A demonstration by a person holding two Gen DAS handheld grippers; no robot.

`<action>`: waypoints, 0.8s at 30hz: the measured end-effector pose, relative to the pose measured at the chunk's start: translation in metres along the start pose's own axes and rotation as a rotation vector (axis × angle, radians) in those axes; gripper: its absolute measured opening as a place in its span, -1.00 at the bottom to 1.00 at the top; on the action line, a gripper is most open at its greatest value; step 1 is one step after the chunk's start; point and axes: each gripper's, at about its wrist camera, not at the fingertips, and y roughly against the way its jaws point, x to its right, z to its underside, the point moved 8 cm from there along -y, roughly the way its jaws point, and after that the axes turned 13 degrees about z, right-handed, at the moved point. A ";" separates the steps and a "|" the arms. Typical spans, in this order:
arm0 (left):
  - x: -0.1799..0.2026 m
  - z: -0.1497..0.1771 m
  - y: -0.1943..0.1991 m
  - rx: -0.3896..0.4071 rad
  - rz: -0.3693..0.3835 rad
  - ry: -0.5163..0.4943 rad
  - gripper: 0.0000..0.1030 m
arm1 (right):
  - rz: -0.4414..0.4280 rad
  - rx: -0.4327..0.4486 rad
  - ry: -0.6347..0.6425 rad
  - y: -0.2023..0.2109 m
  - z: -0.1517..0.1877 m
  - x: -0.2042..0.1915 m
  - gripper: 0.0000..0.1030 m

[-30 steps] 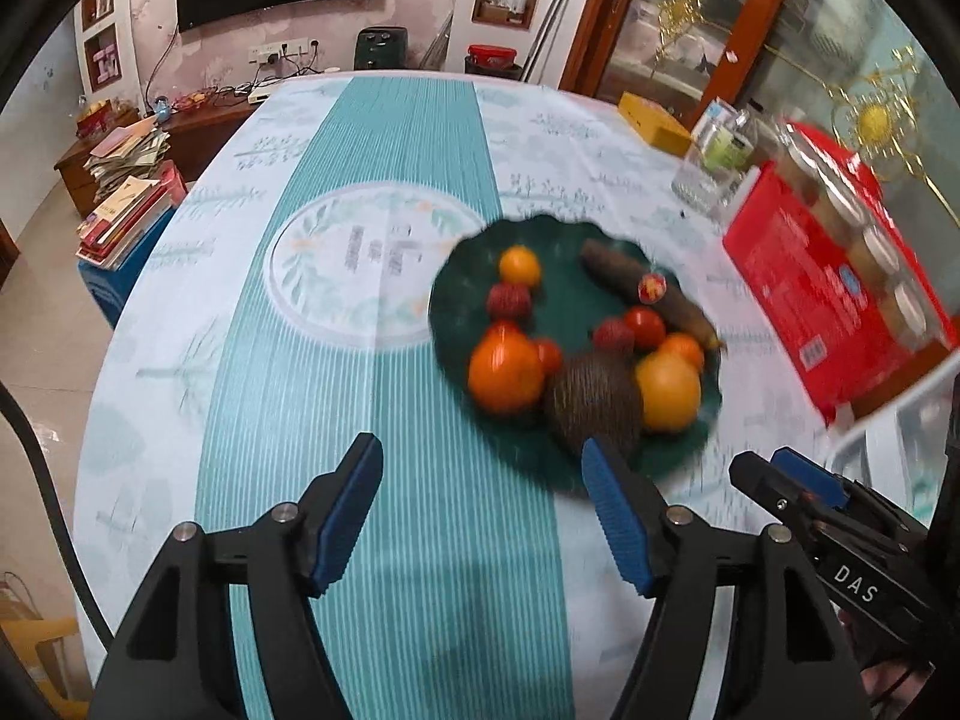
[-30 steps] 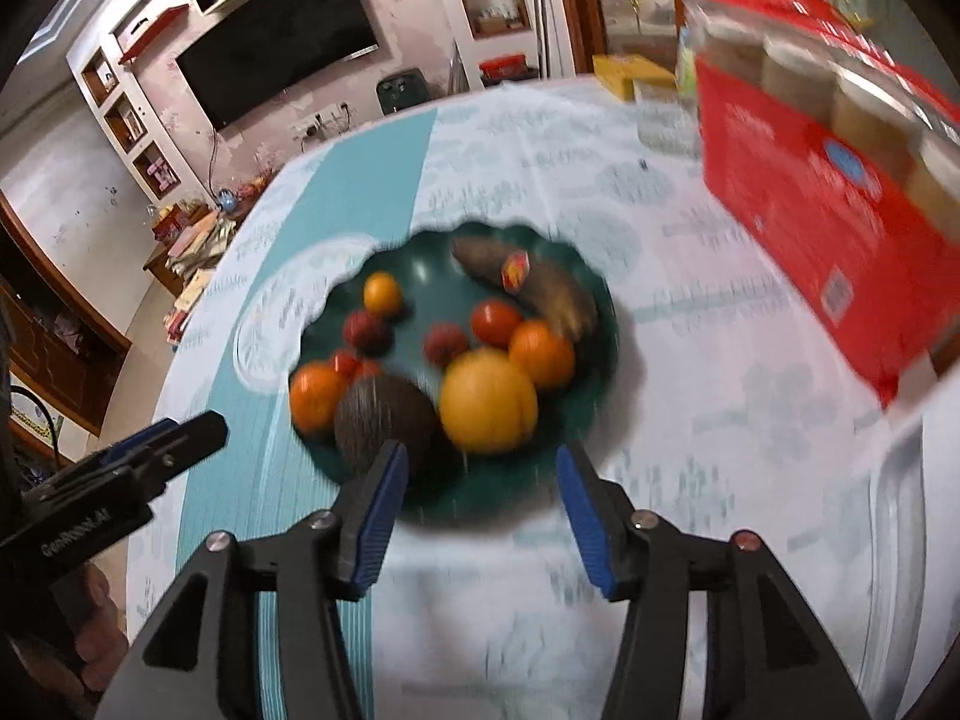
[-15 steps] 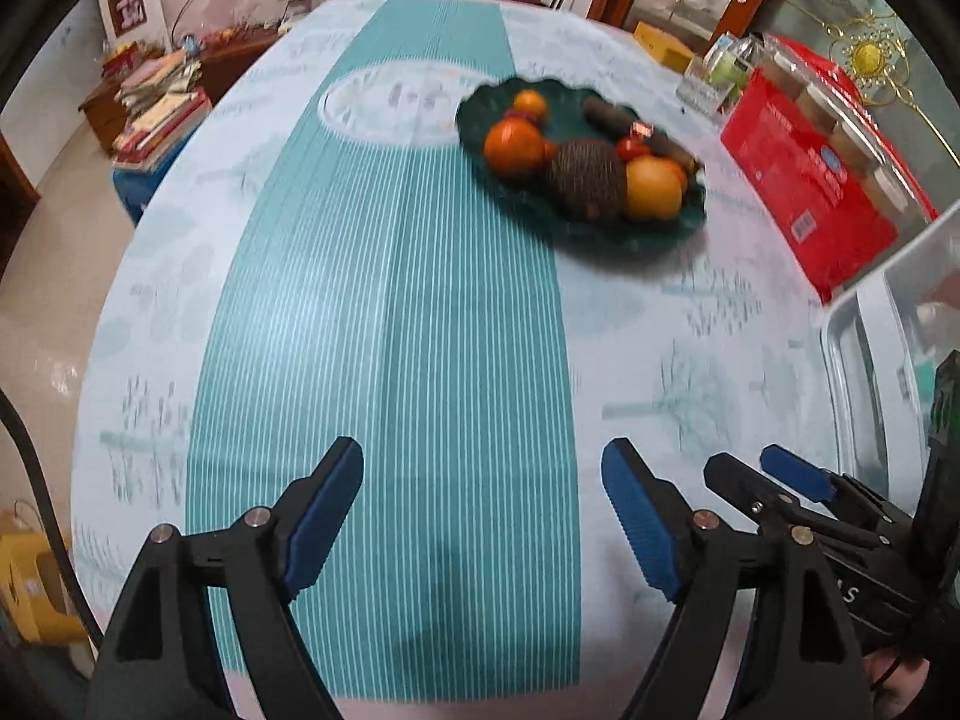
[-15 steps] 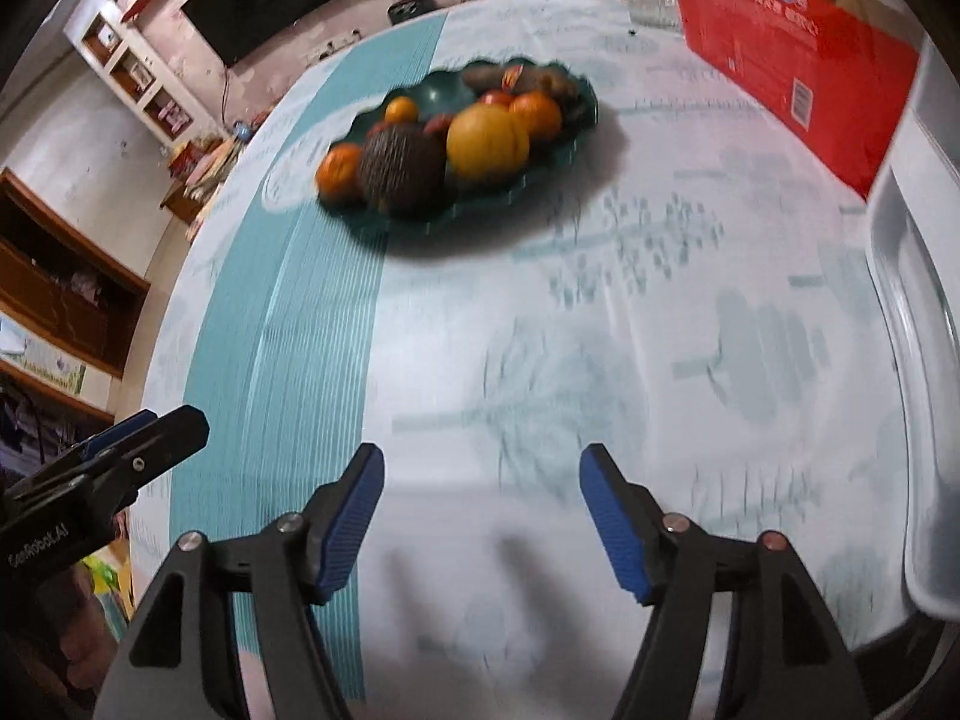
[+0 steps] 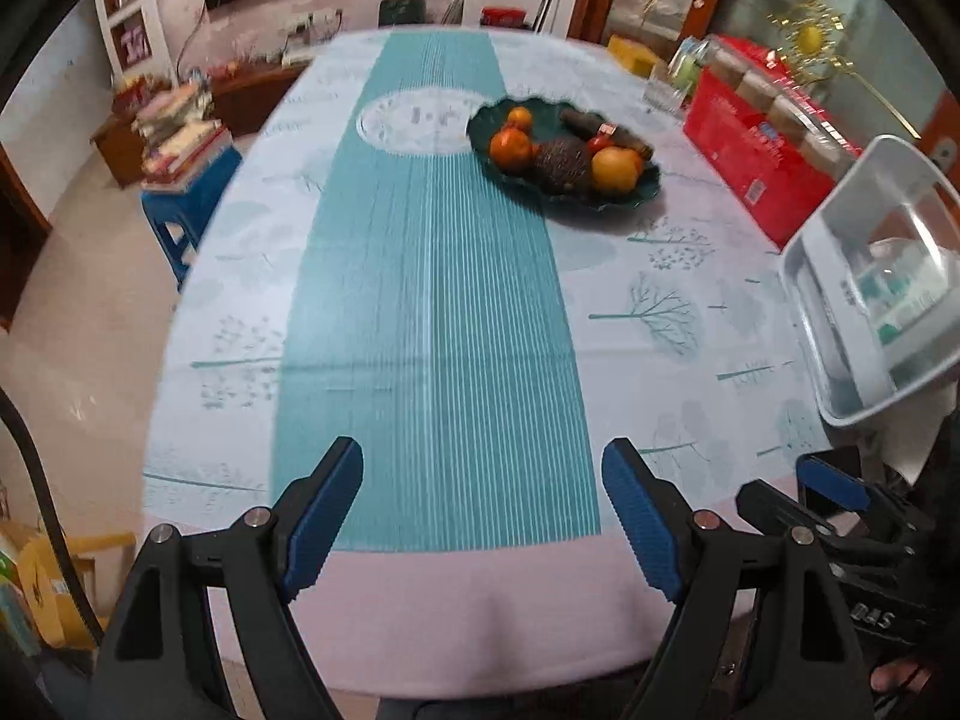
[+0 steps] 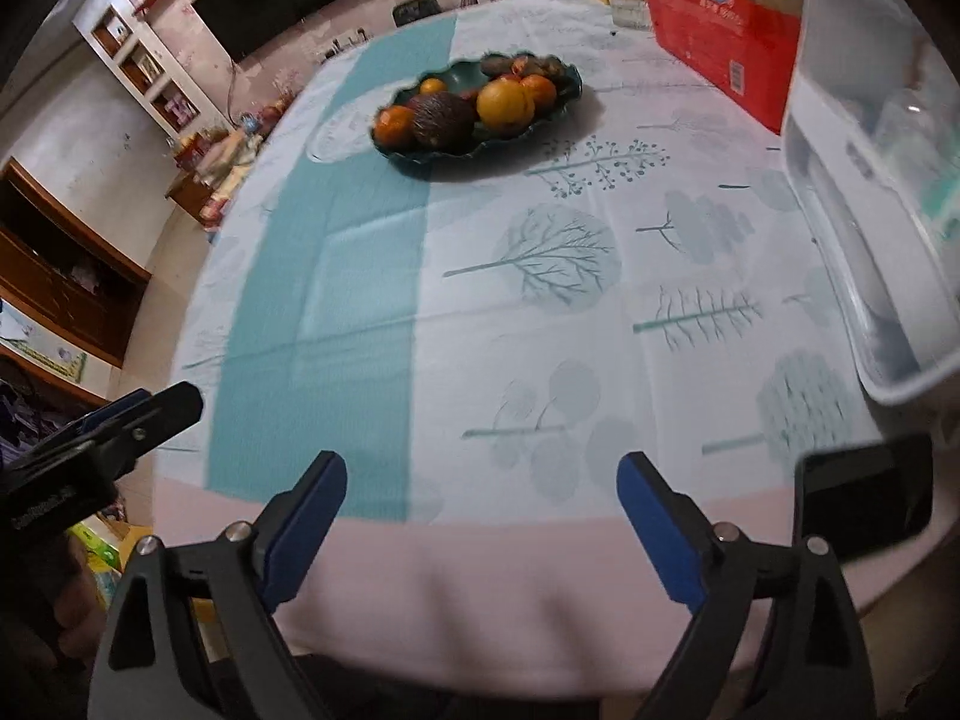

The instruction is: Organize fruits

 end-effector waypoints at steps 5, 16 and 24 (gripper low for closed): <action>0.016 -0.003 0.043 0.060 -0.032 -0.007 0.63 | -0.007 0.091 0.056 0.053 0.003 -0.009 0.89; 0.069 -0.006 0.100 0.176 -0.044 -0.030 0.79 | -0.036 0.171 0.189 0.129 -0.006 -0.010 0.96; 0.075 0.002 0.095 0.183 -0.099 -0.006 0.88 | -0.022 0.164 0.168 0.122 -0.004 -0.001 1.00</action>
